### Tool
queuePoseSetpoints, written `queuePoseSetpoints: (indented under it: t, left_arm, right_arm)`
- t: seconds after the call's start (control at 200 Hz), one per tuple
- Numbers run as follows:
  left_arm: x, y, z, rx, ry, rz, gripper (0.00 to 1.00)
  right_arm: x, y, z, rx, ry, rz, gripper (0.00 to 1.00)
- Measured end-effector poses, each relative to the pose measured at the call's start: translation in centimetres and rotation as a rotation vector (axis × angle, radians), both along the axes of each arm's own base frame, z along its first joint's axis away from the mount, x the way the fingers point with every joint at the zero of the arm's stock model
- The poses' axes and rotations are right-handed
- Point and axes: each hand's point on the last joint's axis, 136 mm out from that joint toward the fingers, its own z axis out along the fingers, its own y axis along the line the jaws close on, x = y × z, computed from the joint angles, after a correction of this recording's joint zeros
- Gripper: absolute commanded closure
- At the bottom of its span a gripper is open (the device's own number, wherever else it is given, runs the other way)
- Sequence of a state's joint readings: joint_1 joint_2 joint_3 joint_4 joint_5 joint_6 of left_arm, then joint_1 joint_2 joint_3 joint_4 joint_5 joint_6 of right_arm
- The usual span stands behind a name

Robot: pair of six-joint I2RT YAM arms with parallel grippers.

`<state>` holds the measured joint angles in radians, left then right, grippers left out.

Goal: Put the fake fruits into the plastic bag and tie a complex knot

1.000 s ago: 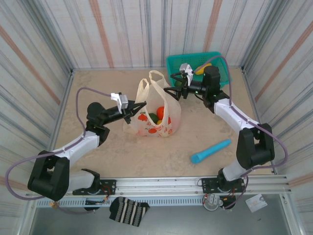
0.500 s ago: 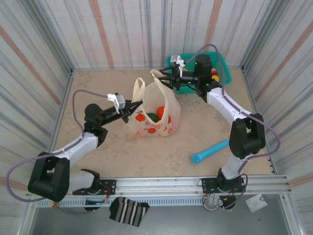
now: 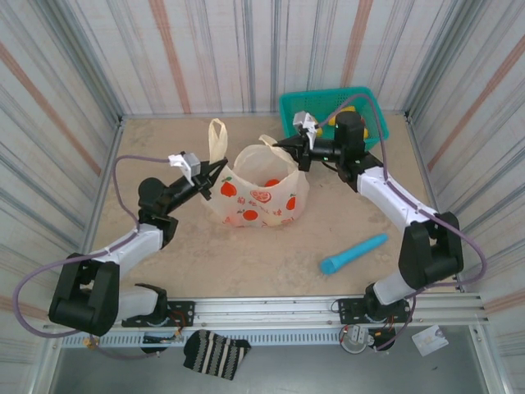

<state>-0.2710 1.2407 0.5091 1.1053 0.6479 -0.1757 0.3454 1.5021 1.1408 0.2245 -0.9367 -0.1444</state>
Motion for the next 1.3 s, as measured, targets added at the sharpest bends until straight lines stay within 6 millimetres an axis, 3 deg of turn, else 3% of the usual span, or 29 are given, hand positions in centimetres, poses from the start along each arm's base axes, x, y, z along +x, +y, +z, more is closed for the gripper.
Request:
queuePoseSetpoints:
  t: [0.306, 0.426, 0.496, 0.601, 0.827, 0.947, 1.087, 1.157, 1.302]
  left_arm:
    - [2.3, 3.1, -0.8, -0.062, 0.071, 0.149, 1.00]
    - [2.6, 3.2, -1.2, -0.070, 0.087, 0.153, 1.00]
    - [2.6, 2.9, -1.5, -0.067, 0.097, 0.132, 1.00]
    - [2.4, 2.1, -1.7, -0.059, 0.105, 0.089, 1.00]
    - [1.5, 0.6, -1.6, -0.040, 0.099, 0.029, 1.00]
    - [1.5, 0.6, -1.7, -0.034, 0.095, 0.028, 1.00]
    - [1.5, 0.6, -1.6, -0.034, 0.093, 0.027, 1.00]
    - [1.5, 0.5, -1.6, -0.034, 0.092, 0.027, 1.00]
    - [1.5, 0.5, -1.7, -0.031, 0.097, 0.021, 1.00]
  right_arm:
    - [-2.3, -2.6, -3.1, -0.019, 0.014, -0.105, 1.00]
    - [-2.3, -3.7, -3.0, -0.009, 0.013, -0.153, 1.00]
    - [-2.3, -3.9, -2.2, 0.000, -0.002, -0.167, 0.72]
    - [-2.0, -4.2, -1.0, 0.000, -0.013, -0.190, 0.49]
    - [-0.8, -6.9, 2.0, -0.001, -0.077, -0.349, 0.36]
    - [-2.6, -7.0, 3.6, 0.032, -0.114, -0.352, 0.07]
    - [-6.9, -4.5, 3.1, 0.024, -0.159, -0.237, 0.00]
    - [-8.3, -2.7, 2.4, -0.014, -0.173, -0.168, 0.01]
    - [-7.7, -1.0, 0.1, -0.102, -0.189, -0.148, 0.01]
